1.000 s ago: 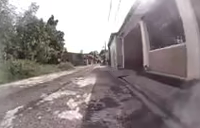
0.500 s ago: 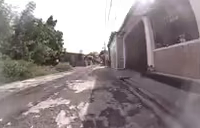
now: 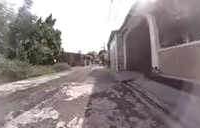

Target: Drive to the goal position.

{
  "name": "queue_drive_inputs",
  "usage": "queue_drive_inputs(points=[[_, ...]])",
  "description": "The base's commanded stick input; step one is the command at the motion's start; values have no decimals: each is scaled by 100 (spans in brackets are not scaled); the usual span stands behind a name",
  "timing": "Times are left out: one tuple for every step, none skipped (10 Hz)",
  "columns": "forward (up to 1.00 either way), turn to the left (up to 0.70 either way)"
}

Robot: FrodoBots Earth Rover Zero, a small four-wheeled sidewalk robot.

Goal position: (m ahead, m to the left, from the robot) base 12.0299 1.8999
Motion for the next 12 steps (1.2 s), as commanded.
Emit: queue_drive_inputs(points=[[85, 0], [85, 0], [85, 0], [85, 0], [85, 0], [85, 7], [85, 27], [85, 16], [85, 0], [85, 0], [85, 0], [85, 0]])
